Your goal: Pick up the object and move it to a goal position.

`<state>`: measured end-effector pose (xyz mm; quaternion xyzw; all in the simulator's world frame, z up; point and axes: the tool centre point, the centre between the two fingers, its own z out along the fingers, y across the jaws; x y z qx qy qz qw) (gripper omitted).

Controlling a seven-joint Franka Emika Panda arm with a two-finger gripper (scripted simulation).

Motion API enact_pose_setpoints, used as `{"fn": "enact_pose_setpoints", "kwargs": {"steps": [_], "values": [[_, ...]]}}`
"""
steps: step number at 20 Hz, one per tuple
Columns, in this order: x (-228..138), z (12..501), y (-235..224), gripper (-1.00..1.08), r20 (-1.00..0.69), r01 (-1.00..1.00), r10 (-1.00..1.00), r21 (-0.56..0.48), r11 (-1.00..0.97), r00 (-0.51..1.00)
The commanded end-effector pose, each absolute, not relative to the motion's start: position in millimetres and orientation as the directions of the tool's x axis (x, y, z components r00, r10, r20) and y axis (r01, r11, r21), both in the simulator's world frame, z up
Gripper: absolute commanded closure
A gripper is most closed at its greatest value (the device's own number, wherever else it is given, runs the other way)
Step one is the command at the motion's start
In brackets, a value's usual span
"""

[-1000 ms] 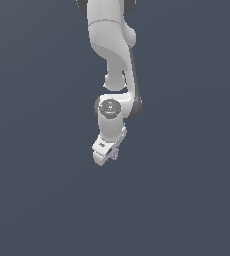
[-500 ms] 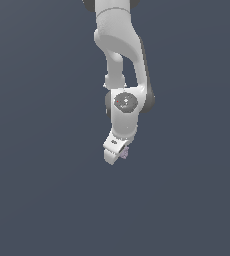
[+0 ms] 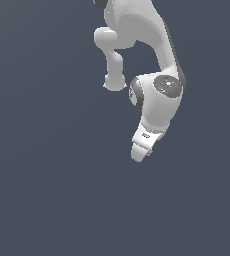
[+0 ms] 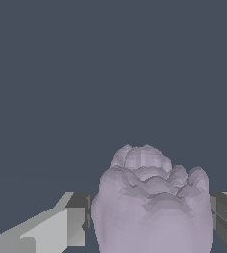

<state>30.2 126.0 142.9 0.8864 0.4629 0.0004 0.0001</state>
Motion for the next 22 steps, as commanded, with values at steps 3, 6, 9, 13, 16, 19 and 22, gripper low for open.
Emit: {"fn": "enact_pose_setpoints", "kwargs": {"steps": [3, 6, 9, 13, 16, 19, 22], "values": [[39, 173, 170, 1.08, 0.000, 0.820, 0.820, 0.000, -0.572, 0.572], [45, 190, 193, 1.08, 0.000, 0.820, 0.820, 0.000, -0.573, 0.573], [50, 202, 210, 1.08, 0.000, 0.820, 0.820, 0.000, -0.573, 0.573], [54, 212, 226, 1.08, 0.000, 0.820, 0.820, 0.000, -0.573, 0.573], [57, 217, 233, 1.08, 0.000, 0.820, 0.820, 0.000, -0.573, 0.573], [58, 220, 237, 1.08, 0.000, 0.820, 0.820, 0.000, -0.573, 0.573], [58, 221, 238, 1.08, 0.000, 0.820, 0.820, 0.000, -0.573, 0.573]]}}
